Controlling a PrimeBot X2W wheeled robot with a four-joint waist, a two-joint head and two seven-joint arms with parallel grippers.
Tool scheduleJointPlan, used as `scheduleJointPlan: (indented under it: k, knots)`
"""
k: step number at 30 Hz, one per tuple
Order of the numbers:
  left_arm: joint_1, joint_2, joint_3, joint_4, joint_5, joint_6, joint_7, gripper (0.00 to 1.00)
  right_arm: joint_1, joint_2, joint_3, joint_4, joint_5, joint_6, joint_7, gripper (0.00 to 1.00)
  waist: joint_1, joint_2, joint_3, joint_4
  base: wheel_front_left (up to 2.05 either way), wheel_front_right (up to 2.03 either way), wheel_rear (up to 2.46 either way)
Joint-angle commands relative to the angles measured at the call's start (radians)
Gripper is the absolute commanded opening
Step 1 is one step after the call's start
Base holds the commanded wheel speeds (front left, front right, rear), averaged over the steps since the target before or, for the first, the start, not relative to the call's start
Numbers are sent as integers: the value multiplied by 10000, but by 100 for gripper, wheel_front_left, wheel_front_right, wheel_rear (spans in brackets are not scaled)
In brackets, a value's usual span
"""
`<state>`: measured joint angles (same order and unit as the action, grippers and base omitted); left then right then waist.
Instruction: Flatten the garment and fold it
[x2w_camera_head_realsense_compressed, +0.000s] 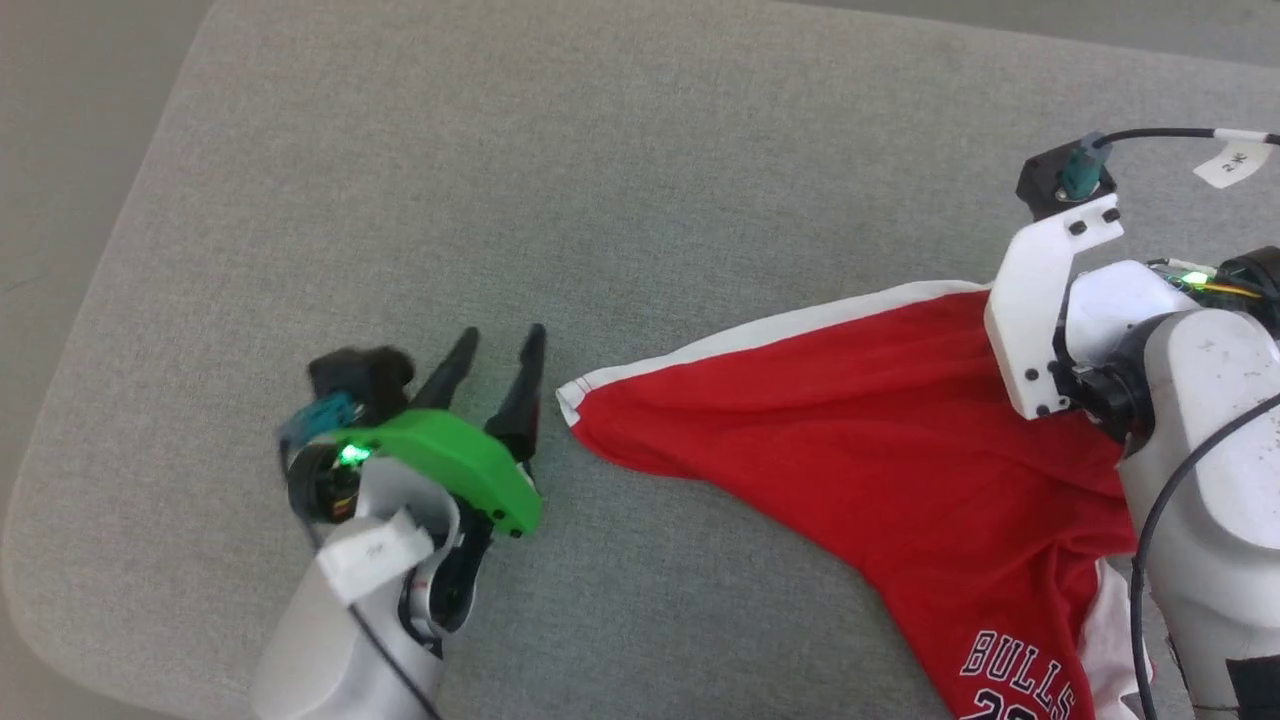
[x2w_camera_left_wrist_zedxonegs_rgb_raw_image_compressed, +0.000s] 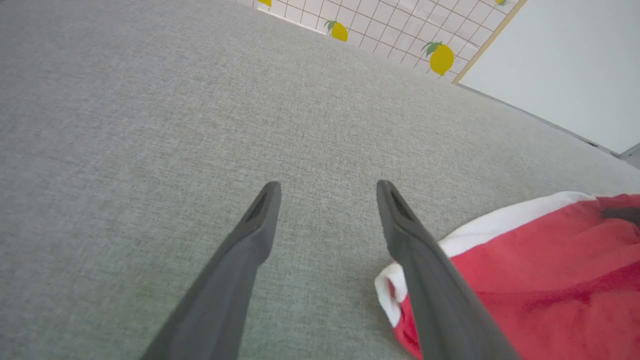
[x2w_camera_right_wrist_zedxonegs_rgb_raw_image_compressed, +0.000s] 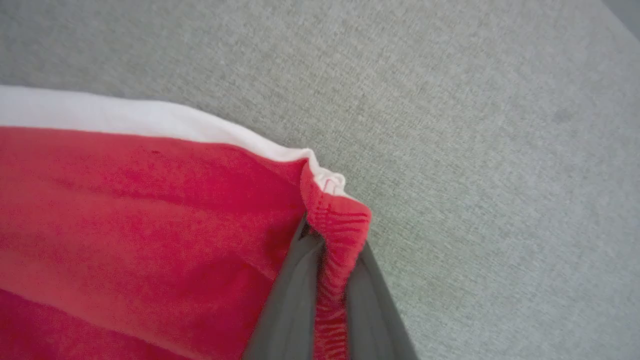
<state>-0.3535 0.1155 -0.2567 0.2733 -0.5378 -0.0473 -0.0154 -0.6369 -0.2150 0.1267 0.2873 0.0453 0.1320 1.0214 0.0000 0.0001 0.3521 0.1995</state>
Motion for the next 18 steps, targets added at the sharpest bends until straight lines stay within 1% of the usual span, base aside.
scheduleJointPlan:
  k: [1,5,7,11,14,15,17,18]
  knots:
    - [-246,90,-150,-135,-105,194,835,100,91,20,-60,-109,43,-13,-169,0,0,-1,-128,-62,0,0,0]
    - [-494,364,-729,-697,-122,657,3485,100,101,69,-55,-220,61,-13,-262,0,0,-1,-192,-88,0,0,0]
    - [-582,491,-928,-980,-181,816,4529,100,96,94,-23,-262,67,-13,-278,0,0,-1,-179,-113,0,0,0]
    - [-614,775,-1287,-1369,-145,1059,6015,100,62,164,66,-321,83,-13,-336,0,0,-1,-98,-210,0,0,0]
    - [-528,821,-1372,-1576,-202,1168,6427,100,21,201,104,-336,98,-13,-405,0,0,-1,-27,-288,0,0,0]
    - [-498,828,-1405,-1615,-214,1165,6473,60,8,213,110,-338,103,-13,-438,0,0,-1,-8,-310,0,0,0]
    - [-472,784,-1408,-1638,-262,1125,6367,23,-3,223,123,-341,109,-13,-476,0,0,-1,34,-338,0,0,0]
    - [-461,761,-1413,-1594,-288,1097,6315,0,-3,225,132,-337,112,-13,-492,0,0,-1,44,-347,0,0,0]
